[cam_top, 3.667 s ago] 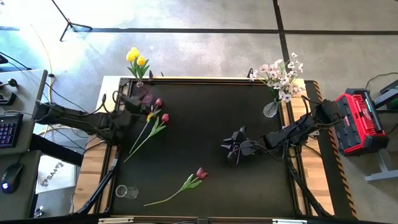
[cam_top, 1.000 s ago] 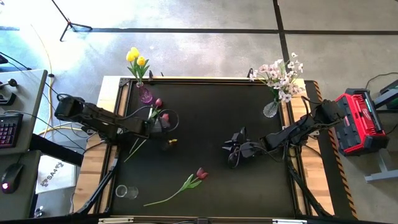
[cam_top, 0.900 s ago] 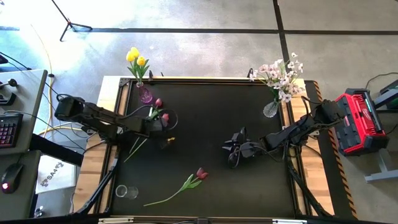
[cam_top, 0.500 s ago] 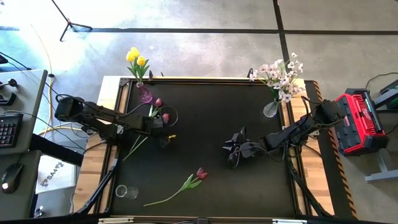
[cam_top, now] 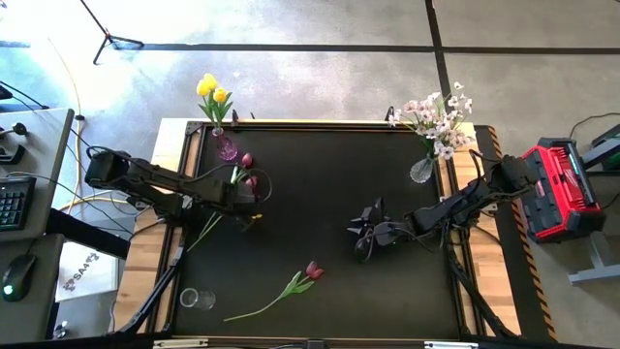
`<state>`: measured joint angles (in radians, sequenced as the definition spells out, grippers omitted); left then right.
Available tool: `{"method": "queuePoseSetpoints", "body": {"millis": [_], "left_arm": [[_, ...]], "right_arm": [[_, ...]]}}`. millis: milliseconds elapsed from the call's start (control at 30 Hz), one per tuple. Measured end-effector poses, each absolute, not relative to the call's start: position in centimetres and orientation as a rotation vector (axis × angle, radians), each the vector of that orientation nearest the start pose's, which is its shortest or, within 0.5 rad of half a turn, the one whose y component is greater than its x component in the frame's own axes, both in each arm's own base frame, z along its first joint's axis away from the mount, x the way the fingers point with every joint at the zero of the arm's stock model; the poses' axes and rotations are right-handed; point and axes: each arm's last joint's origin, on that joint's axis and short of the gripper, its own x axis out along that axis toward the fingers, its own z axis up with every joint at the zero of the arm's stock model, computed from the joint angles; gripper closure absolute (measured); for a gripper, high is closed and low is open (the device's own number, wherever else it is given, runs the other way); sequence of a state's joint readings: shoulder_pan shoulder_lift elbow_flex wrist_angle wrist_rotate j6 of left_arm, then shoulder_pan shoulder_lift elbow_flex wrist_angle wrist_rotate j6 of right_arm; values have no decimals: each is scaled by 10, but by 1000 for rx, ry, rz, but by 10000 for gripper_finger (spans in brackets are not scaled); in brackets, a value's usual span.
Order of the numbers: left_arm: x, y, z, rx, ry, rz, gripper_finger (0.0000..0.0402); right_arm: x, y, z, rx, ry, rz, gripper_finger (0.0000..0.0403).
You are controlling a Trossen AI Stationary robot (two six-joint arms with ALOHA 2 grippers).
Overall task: Sort flowers into vase by color
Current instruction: Put the middle red flower into the bottom transparent vase
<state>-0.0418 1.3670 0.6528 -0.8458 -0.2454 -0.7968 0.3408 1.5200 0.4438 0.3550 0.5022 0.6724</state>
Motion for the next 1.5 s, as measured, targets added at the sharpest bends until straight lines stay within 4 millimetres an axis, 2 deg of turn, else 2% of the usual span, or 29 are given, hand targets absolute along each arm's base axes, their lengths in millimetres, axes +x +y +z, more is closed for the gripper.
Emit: {"method": "queuePoseSetpoints", "body": {"millis": [233,367,500,633,1000,1100,1233,1500], "left_arm": [[194,-6,163,-388,1389,774,245],[192,-4,157,-354,1394,775,250],[181,7,144,-351,1444,847,278],[178,10,141,-364,1446,873,305],[194,10,143,-354,1329,715,394],[199,9,155,-358,1273,690,394],[201,0,181,-336,1135,652,399],[186,-40,226,-235,759,554,401]], "right_arm": [[237,68,119,350,568,-368,269],[237,65,119,356,565,-380,269],[239,63,119,362,559,-389,269],[238,63,119,365,561,-385,269],[238,63,119,378,565,-376,269],[238,64,119,380,570,-369,269],[238,63,119,363,569,-384,269],[237,63,118,389,568,-412,269]]}}
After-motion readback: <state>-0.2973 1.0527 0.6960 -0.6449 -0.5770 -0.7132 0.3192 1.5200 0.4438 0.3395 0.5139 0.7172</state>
